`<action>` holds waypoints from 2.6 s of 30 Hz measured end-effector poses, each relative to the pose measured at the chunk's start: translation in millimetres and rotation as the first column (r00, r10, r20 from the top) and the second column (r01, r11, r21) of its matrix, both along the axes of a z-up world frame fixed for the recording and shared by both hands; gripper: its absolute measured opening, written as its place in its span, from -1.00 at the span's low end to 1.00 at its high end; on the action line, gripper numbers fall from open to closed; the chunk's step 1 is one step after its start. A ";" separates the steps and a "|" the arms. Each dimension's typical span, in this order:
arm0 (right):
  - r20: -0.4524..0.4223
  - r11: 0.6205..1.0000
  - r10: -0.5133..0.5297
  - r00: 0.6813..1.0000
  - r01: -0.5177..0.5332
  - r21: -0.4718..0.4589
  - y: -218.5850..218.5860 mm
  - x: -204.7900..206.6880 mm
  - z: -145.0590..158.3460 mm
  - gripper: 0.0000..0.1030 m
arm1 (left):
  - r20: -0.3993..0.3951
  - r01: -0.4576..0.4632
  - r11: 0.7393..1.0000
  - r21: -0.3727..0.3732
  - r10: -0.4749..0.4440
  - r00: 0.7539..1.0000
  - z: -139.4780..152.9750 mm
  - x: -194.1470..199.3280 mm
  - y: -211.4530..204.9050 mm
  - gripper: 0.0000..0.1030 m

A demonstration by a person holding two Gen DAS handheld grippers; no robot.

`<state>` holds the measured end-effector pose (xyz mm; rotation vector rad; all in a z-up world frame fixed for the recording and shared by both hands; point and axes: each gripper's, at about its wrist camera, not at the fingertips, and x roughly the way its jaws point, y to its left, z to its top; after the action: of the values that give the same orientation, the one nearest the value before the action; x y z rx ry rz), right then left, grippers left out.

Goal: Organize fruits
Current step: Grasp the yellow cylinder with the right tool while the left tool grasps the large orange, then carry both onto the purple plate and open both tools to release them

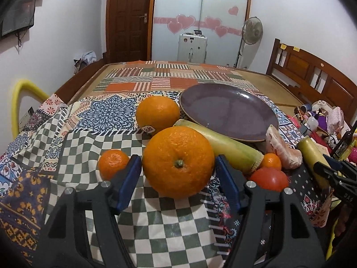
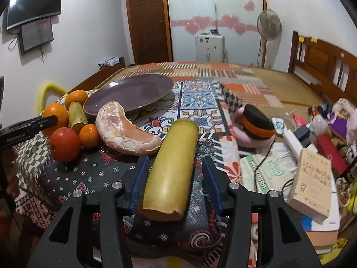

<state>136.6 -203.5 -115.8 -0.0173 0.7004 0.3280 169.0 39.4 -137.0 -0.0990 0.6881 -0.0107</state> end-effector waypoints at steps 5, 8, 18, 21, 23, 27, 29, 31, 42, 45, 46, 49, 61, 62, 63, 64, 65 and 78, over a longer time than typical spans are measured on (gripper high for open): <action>-0.003 1.000 -0.019 1.000 0.019 -0.004 1.5 9.2 -8.5 -0.33 | -0.012 -0.003 1.000 0.010 0.004 1.000 -4.8 8.2 -3.3 0.36; 0.003 1.000 -0.021 1.000 0.021 0.001 0.7 12.2 -8.4 -0.33 | -0.031 -0.001 1.000 0.012 0.001 1.000 -10.0 14.2 -1.9 0.36; 0.010 1.000 -0.006 1.000 0.006 0.019 -2.0 15.3 -6.3 -0.33 | -0.026 0.002 1.000 0.007 -0.002 1.000 -14.8 14.9 -1.1 0.32; 0.021 0.999 -0.003 1.000 0.003 0.032 -4.3 14.5 -1.4 -0.33 | -0.020 0.004 1.000 -0.008 -0.005 1.000 -11.8 11.8 -0.3 0.32; 0.037 0.999 -0.004 0.999 0.003 0.035 -4.8 13.8 3.4 -0.33 | -0.005 -0.001 1.000 -0.002 0.001 1.000 -6.9 8.9 1.1 0.32; 0.070 0.999 0.003 0.998 -0.006 0.040 -3.9 12.0 14.9 -0.33 | 0.029 -0.008 1.000 0.012 0.008 1.000 6.6 1.9 2.1 0.32; 0.092 0.999 0.008 0.996 -0.012 0.038 -1.2 10.5 20.7 -0.33 | 0.049 -0.010 1.000 0.017 0.009 0.999 15.4 -2.2 2.9 0.32; 0.112 0.999 0.016 0.994 -0.020 0.038 1.7 10.1 27.3 -0.33 | 0.066 -0.010 1.000 0.020 0.009 0.998 23.2 -4.9 2.2 0.32; 0.215 0.996 0.054 0.975 -0.069 0.062 16.2 20.7 60.5 -0.33 | 0.142 0.013 0.999 0.045 -0.019 0.990 64.4 -1.2 -7.9 0.32; 0.234 0.994 0.059 0.970 -0.078 0.072 20.3 26.5 66.5 -0.33 | 0.153 0.026 0.999 0.047 -0.033 0.988 72.9 4.0 -11.6 0.32; 0.240 0.994 0.061 0.969 -0.081 0.073 21.9 28.9 68.5 -0.33 | 0.158 0.032 0.998 0.045 -0.038 0.987 76.7 6.4 -12.8 0.32; 0.260 0.994 0.066 0.963 -0.087 0.071 25.6 35.0 73.4 -0.33 | 0.169 0.044 0.998 0.045 -0.051 0.984 84.9 11.7 -17.7 0.32; 0.281 0.994 0.091 0.956 -0.105 0.038 46.4 68.1 75.7 -0.33 | 0.156 0.048 0.996 0.079 -0.060 0.986 91.9 58.3 -31.6 0.32; 0.274 0.994 0.093 0.957 -0.107 0.037 48.3 71.4 74.3 -0.33 | 0.150 0.047 0.996 0.082 -0.059 0.987 89.7 61.2 -32.4 0.32; 0.265 0.993 0.096 0.960 -0.109 0.035 49.5 75.9 71.7 -0.33 | 0.143 0.047 0.995 0.085 -0.058 0.988 87.4 65.1 -32.0 0.32; 0.259 0.993 0.098 0.961 -0.110 0.034 50.0 78.8 70.0 -0.33 | 0.134 0.046 0.995 0.088 -0.058 0.989 85.4 70.1 -32.8 0.32; 0.251 0.993 0.100 0.963 -0.111 0.031 50.8 82.4 67.6 -0.33 | 0.119 0.047 0.995 0.089 -0.058 0.991 82.3 77.0 -32.4 0.32; 0.124 0.987 0.157 0.980 -0.153 -0.039 69.1 126.2 44.3 -0.33 | -0.041 0.080 0.991 0.106 -0.076 0.996 43.7 133.4 -41.4 0.32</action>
<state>262.7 -134.4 -71.4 -0.1199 0.5784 0.4626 302.4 -2.0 -93.3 0.0316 0.7280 -0.0464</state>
